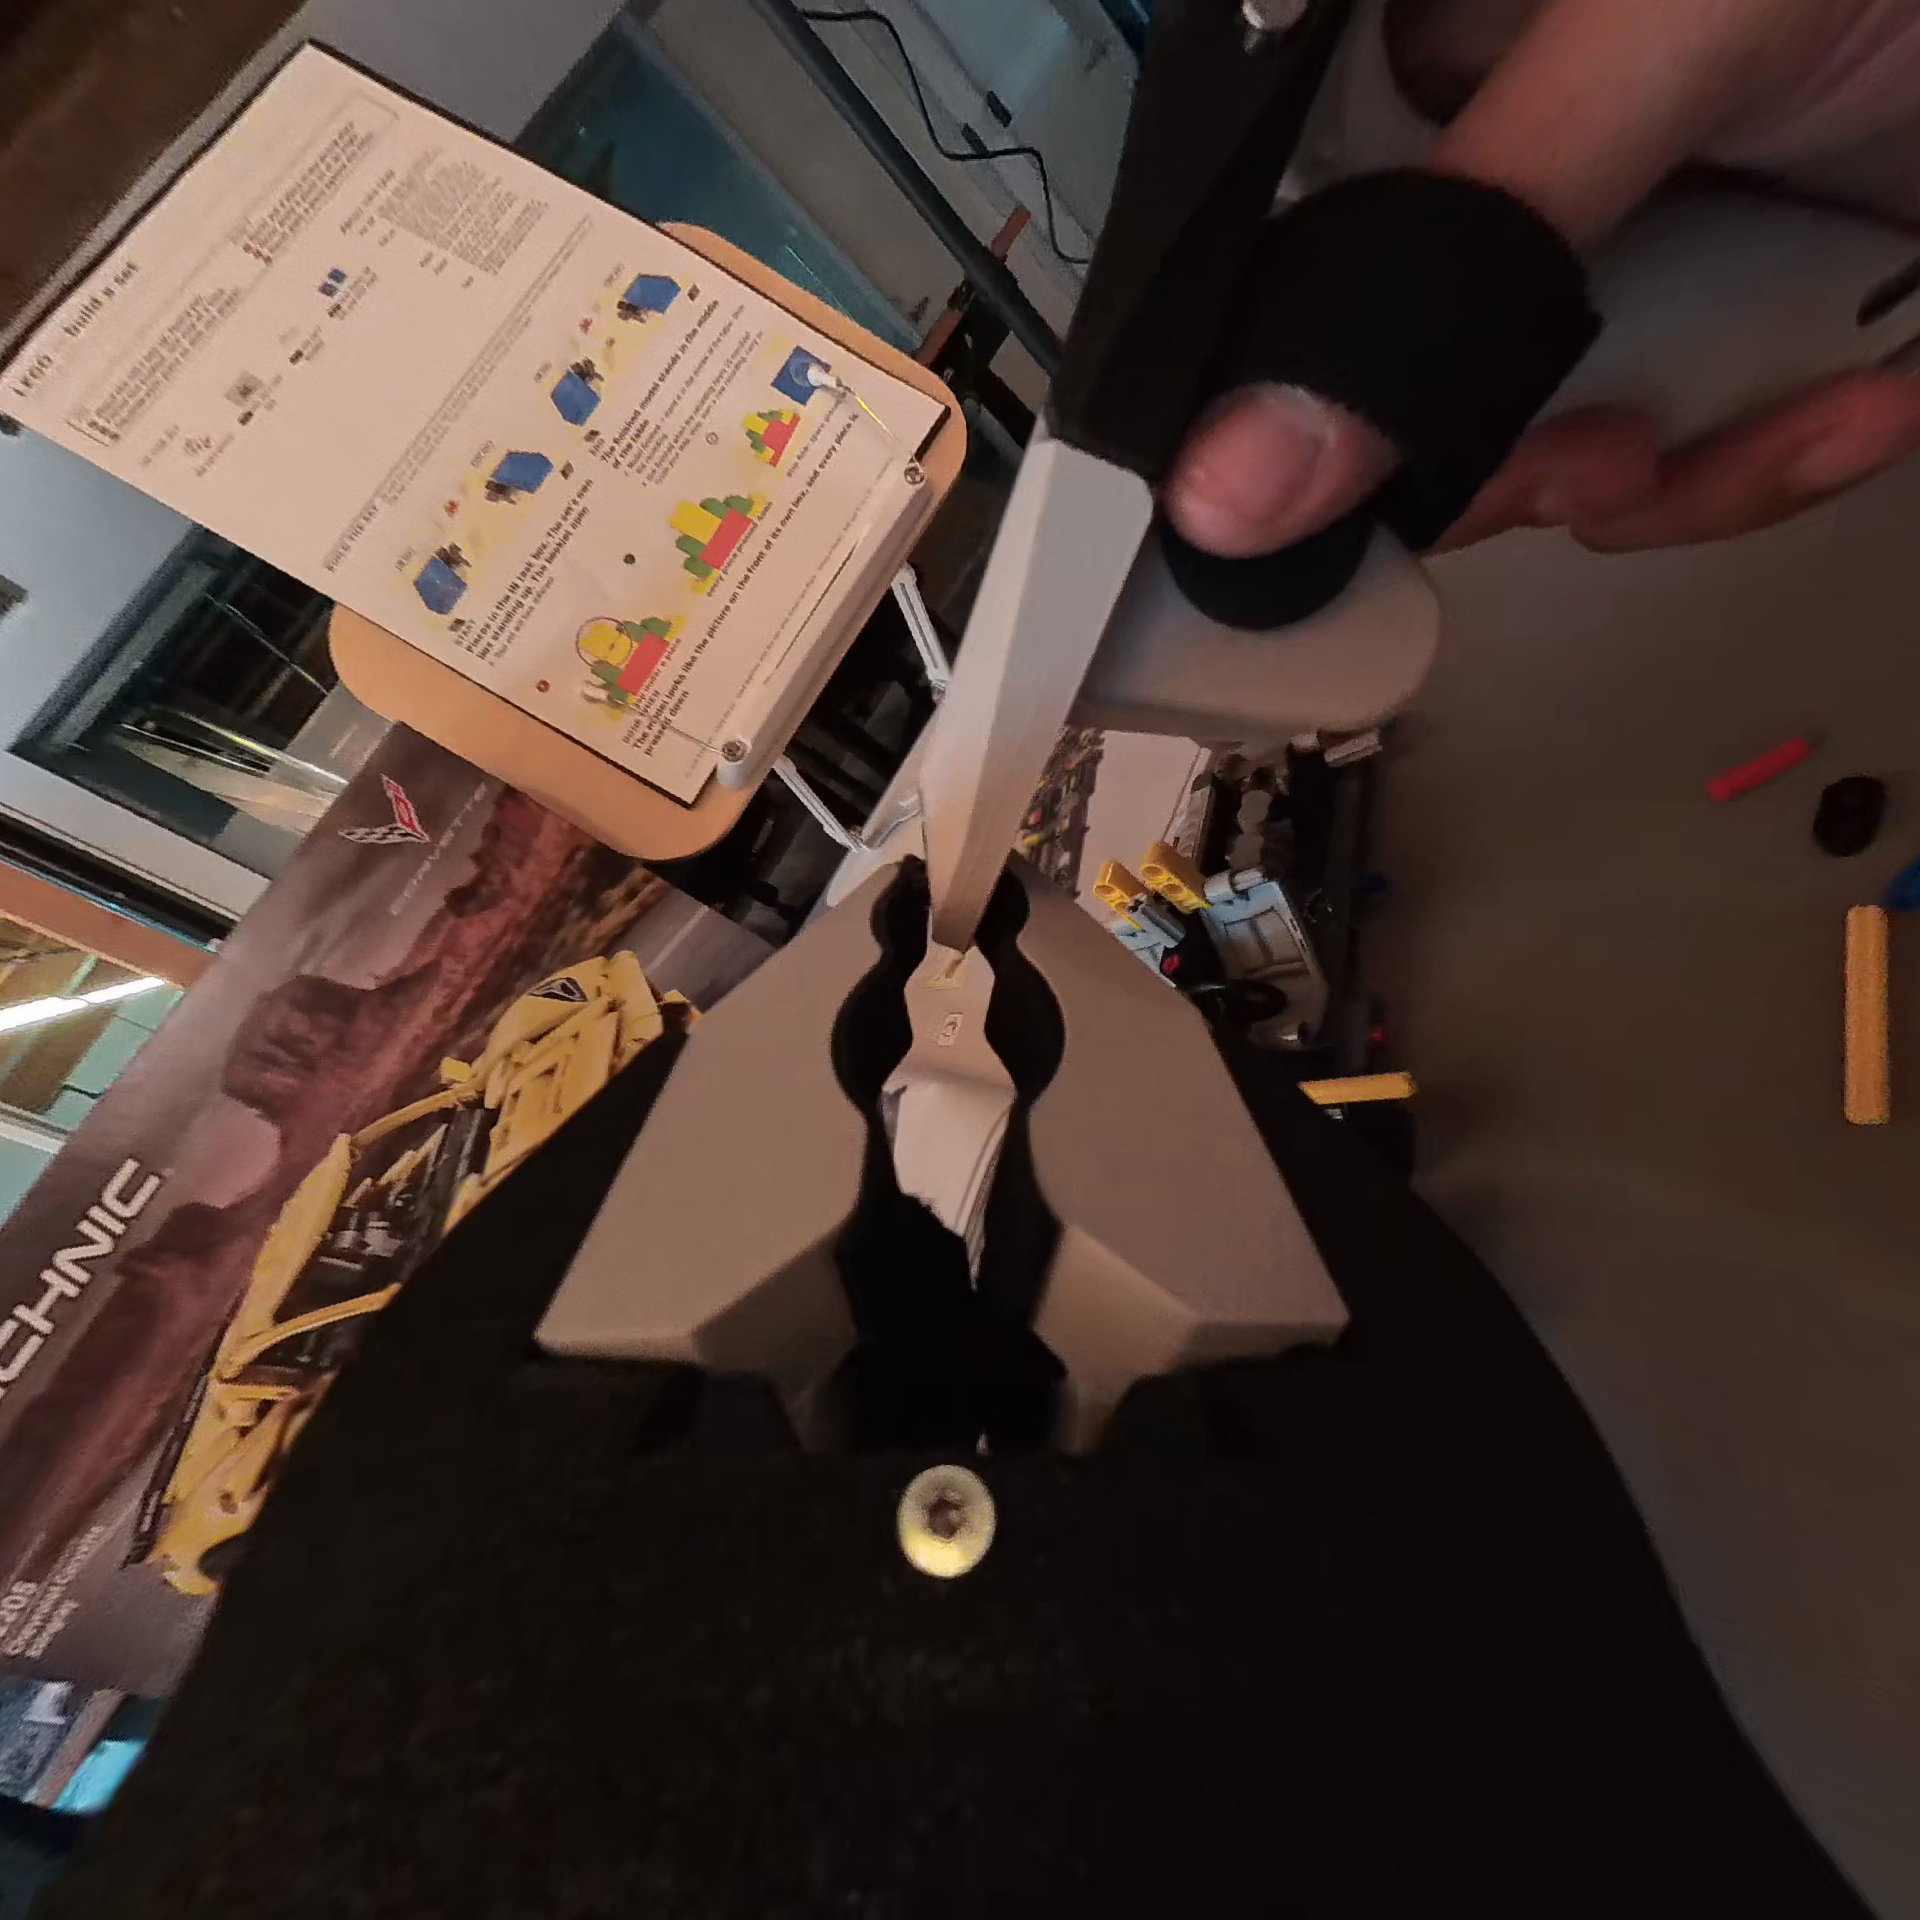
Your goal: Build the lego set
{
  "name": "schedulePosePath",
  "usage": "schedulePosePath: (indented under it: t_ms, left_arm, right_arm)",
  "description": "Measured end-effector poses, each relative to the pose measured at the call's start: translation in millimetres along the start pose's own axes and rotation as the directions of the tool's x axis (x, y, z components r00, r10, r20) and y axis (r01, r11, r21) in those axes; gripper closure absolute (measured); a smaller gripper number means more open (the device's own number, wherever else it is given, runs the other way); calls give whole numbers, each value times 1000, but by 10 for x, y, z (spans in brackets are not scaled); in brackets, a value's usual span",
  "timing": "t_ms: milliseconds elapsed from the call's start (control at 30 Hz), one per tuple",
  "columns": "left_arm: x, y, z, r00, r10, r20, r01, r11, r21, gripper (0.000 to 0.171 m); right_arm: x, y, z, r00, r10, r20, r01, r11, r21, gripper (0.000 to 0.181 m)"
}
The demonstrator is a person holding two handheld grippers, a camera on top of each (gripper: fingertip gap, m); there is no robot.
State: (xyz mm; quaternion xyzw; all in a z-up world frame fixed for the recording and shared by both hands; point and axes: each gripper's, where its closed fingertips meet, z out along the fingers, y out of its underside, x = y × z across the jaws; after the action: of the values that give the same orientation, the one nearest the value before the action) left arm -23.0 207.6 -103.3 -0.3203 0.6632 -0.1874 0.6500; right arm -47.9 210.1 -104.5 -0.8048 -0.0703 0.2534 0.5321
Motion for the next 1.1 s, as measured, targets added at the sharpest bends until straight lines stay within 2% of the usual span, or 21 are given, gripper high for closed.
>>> schedulePosePath:
  t_ms: [367, 533, 667, 767, 833, 900, 967, 1033, 1100]
  left_arm:
    - [31, 1, -8, 997, 79, 20, -79, 997, -11, 165]
    - [104, 46, 14, 997, 68, -21, -69, 997, -44, 164]
    - [80, 36, 8, 1000, 12, -24, -13, 999, -37, 165]
    - [61, 74, 11, 990, -123, -65, 120, 992, -35, 166]
    - [-20, 83, 0, 955, -280, -97, 280, 960, -20, 166]
    - [-106, 102, -6, 878, -458, -142, 460, 888, -16, 166]
    - [-201, 140, -17, 804, -570, -169, 577, 817, -11, 166]
    - [-291, 232, -22, 748, -643, -165, 649, 760, -21, 166]
    - [-373, 283, -32, 679, -713, -175, 721, 692, -20, 166]
  right_arm:
    - [32, 26, -32, 999, -40, -30, 40, 999, -12, 149]
    - [81, 98, -24, 996, -48, -74, 46, 998, -31, 149]
    - [62, 51, -31, 998, -11, -62, 12, 1000, 17, 148]
    - [40, -73, -129, 999, -25, -35, 29, 995, 99, 137]
    - [69, -147, -272, 999, -10, -31, 15, 989, 147, 138]
    - [109, -139, -411, 1000, 9, -26, -5, 988, 153, 142]
    - [194, -45, -560, 998, 21, -53, -14, 991, 130, 145]
    - [188, 157, -697, 999, 22, -36, -19, 998, 61, 154]
    - [20, 539, -776, 999, -3, 51, 8, 995, -99, 156]
